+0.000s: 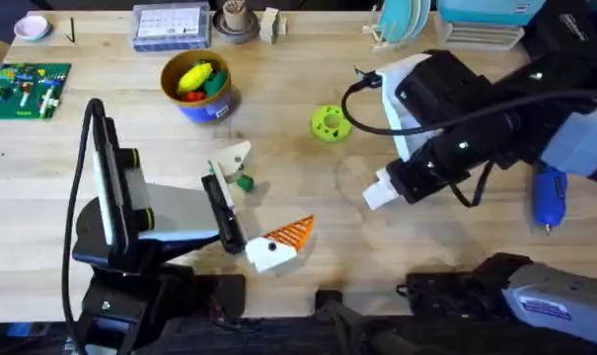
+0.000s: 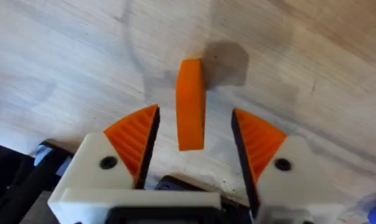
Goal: Pick up the gripper from the table and insert it into the empty holder that is missing its gripper. Then pick up a screw, insert it into the mounting hole, and use the screwdriver to tighten it. Finally, clean up the table by picking up the vegetable and placing it into the bucket.
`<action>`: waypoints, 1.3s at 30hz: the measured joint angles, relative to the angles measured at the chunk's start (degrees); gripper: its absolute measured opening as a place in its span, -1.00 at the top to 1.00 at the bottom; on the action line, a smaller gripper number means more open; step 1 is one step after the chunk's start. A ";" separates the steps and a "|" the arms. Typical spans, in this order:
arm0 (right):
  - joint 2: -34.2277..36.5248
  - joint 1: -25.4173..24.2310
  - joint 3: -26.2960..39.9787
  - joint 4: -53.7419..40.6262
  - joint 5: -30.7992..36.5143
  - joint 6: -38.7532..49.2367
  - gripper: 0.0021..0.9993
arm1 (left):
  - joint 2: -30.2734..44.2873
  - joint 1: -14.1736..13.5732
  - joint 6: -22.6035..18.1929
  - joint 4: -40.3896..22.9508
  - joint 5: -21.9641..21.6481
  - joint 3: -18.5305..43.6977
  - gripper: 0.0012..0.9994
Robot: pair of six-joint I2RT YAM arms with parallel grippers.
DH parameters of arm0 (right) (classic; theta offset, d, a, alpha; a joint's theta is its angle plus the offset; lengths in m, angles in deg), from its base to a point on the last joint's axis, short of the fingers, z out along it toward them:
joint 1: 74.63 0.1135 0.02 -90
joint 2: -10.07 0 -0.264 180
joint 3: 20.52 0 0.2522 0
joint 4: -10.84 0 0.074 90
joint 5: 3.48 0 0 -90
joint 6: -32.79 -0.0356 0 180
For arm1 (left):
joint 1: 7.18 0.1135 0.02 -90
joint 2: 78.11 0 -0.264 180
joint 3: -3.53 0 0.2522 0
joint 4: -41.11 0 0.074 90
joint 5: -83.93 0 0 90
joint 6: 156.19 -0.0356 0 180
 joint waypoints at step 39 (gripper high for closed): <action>-3.78 0.02 6.35 -2.73 0.21 -0.16 0.98 | 0.01 0.00 -0.01 0.00 0.01 0.00 -0.98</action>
